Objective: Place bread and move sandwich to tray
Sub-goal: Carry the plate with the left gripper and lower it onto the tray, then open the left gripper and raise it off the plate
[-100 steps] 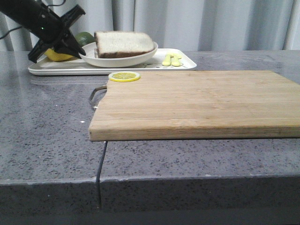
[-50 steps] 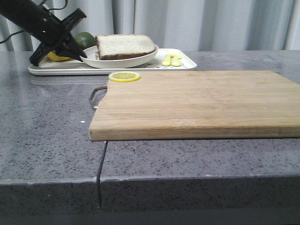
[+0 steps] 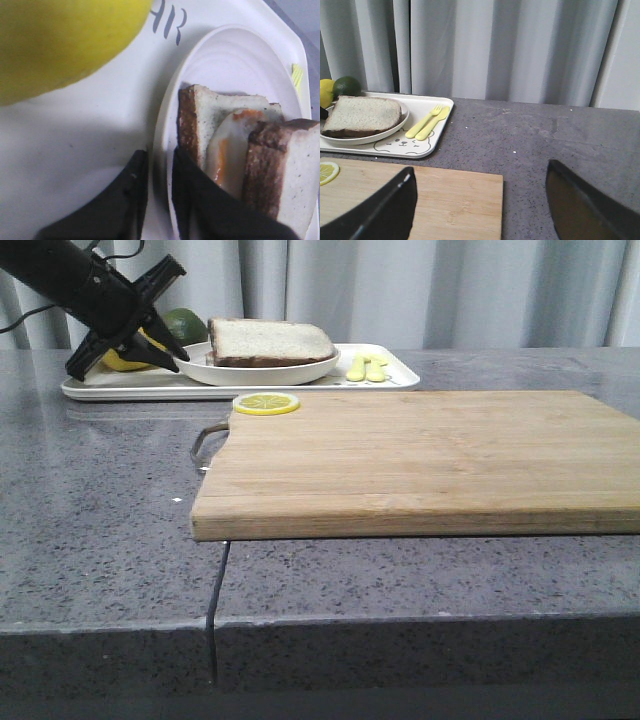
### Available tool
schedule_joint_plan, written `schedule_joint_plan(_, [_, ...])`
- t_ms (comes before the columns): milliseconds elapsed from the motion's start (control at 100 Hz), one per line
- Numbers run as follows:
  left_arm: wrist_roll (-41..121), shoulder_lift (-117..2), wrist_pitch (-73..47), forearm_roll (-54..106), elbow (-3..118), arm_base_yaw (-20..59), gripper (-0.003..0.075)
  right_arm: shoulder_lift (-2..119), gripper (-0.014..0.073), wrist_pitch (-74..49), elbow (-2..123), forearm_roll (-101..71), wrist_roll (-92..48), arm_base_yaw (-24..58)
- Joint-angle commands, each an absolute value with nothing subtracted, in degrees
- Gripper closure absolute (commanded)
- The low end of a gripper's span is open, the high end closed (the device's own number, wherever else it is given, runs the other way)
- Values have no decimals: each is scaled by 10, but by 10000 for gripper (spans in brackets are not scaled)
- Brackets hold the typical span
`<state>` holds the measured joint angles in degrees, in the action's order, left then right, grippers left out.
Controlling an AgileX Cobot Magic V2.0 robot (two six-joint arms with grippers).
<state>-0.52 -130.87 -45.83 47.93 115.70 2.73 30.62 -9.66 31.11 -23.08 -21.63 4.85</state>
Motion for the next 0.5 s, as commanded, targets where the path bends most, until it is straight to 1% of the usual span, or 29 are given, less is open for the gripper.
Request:
schedule_joint_plan(0, [-10, -1271, -449, 508, 1175, 32, 581, 306, 52, -51, 327, -229, -221, 46])
schedule_joint_plan(200, [-10, -1271, -449, 508, 1175, 32, 581, 306, 52, -51, 327, -229, -221, 46])
schedule_joint_plan(490, [-10, -1271, -457, 507, 1206, 31, 581, 306, 52, -52, 327, -229, -221, 46])
